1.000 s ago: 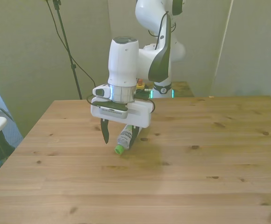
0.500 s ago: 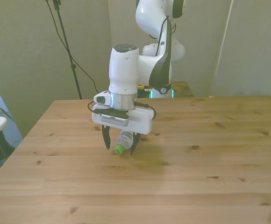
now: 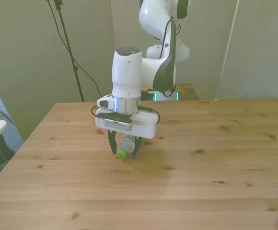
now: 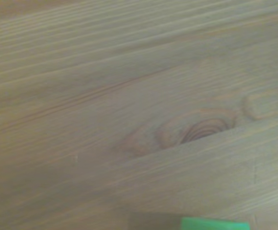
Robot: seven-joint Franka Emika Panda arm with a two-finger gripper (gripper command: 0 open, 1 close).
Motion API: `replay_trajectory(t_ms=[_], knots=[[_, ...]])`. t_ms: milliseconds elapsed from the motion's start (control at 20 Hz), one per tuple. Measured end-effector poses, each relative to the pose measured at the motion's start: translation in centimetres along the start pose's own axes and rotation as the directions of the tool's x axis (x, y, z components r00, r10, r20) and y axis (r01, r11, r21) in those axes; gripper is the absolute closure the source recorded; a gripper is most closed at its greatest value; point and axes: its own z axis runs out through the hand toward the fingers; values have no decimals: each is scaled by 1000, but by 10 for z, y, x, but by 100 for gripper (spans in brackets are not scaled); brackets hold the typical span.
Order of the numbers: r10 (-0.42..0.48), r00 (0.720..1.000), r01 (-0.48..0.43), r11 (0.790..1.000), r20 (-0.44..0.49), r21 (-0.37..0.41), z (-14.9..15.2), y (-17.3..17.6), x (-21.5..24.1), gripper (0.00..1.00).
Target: Stand the water bottle
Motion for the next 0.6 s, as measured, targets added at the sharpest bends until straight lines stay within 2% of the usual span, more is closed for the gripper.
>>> replay_trajectory(t_ms=[600], knots=[[17, 999, -17, 1000, 32, -5, 2, 0, -4, 100]])
